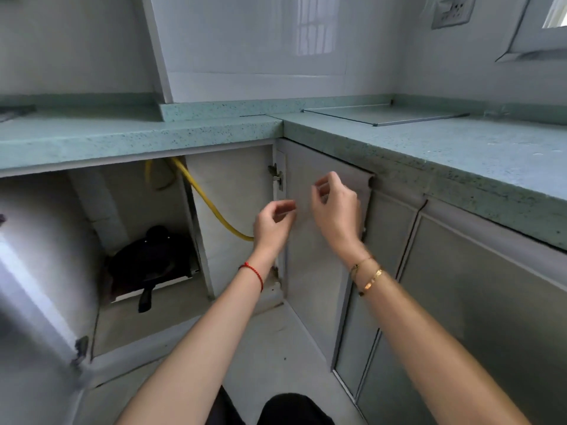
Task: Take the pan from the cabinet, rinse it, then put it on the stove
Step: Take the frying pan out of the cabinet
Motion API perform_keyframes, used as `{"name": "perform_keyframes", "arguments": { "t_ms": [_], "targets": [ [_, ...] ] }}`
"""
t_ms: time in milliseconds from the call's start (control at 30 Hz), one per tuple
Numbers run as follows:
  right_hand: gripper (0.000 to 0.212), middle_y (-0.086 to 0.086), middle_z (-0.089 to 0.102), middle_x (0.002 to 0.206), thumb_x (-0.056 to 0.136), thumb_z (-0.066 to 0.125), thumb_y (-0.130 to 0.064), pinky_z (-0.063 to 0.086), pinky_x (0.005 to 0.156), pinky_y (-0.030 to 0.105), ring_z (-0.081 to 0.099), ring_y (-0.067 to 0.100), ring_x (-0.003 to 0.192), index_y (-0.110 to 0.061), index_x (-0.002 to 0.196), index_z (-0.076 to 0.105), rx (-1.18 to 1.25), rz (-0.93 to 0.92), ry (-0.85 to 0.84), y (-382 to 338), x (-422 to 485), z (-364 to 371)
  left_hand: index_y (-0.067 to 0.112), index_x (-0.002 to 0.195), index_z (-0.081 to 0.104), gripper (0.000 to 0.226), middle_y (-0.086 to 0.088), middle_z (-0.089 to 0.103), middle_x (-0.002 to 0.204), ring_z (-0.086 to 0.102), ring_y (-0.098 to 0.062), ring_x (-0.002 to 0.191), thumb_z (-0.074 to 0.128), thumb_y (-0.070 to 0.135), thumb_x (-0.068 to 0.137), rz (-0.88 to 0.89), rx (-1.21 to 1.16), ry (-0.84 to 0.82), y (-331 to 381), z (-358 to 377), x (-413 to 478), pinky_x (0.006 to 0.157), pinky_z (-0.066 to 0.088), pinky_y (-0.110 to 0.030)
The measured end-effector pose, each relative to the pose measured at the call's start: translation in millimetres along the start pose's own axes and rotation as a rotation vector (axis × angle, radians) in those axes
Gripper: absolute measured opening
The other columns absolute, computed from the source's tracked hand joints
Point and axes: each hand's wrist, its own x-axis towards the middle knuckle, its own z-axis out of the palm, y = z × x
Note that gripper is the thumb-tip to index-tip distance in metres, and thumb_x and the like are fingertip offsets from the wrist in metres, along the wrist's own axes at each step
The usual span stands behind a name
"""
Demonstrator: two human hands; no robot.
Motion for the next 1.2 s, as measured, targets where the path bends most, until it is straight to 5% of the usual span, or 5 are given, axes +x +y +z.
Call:
{"name": "perform_keyframes", "arguments": {
  "t_ms": [233,500,833,1000,1200],
  "targets": [
    [0.019,-0.003,0.074,0.084,0.081,0.056,-0.038,0.061,0.072,0.045,0.072,0.025,0.076,-0.022,0.085,0.065,0.360,0.276,-0.371,-45,-22,84,0.009,0.115,0.068,0.025,-0.010,0.072,0.116,0.066,-0.019,0.110,0.066,0.012,0.090,-0.105,-0.041,0.211,-6,-125,-9,0.092,0.052,-0.028],
    [0.017,0.009,0.073,0.088,0.094,0.058,-0.021,0.064,0.068,0.037,0.069,0.018,0.065,-0.008,0.100,0.065,0.553,0.452,-0.716,-88,-77,178,0.020,0.110,0.071,0.021,0.001,0.074,0.111,0.067,-0.014,0.111,0.067,0.018,0.089,-0.193,-0.016,0.372,-30,-242,-28,0.094,0.053,-0.029],
    [0.023,0.007,0.075,0.086,0.094,0.060,-0.027,0.062,0.076,0.035,0.070,0.022,0.070,-0.008,0.102,0.069,0.460,0.614,-0.973,-94,-153,351,0.016,0.120,0.068,0.033,-0.001,0.074,0.114,0.070,-0.013,0.107,0.070,0.022,0.087,-0.367,-0.056,0.470,-157,-337,14,0.095,0.051,-0.028],
    [0.025,0.010,0.070,0.098,0.092,0.058,-0.037,0.051,0.090,0.033,0.065,0.028,0.097,-0.014,0.097,0.065,0.343,0.638,-1.063,-73,-180,439,0.018,0.121,0.067,0.032,-0.004,0.068,0.123,0.064,-0.015,0.113,0.069,0.023,0.089,-0.497,-0.055,0.472,-237,-365,48,0.101,0.046,-0.030],
    [0.046,0.015,0.061,0.127,0.101,0.049,-0.034,0.053,0.098,0.041,0.063,0.030,0.109,-0.004,0.135,0.049,0.326,0.878,-1.178,-49,-205,525,0.019,0.125,0.064,0.034,-0.002,0.062,0.132,0.056,-0.018,0.123,0.064,0.026,0.091,-0.707,-0.002,0.475,-337,-386,93,0.108,0.040,-0.033]
  ]
}}
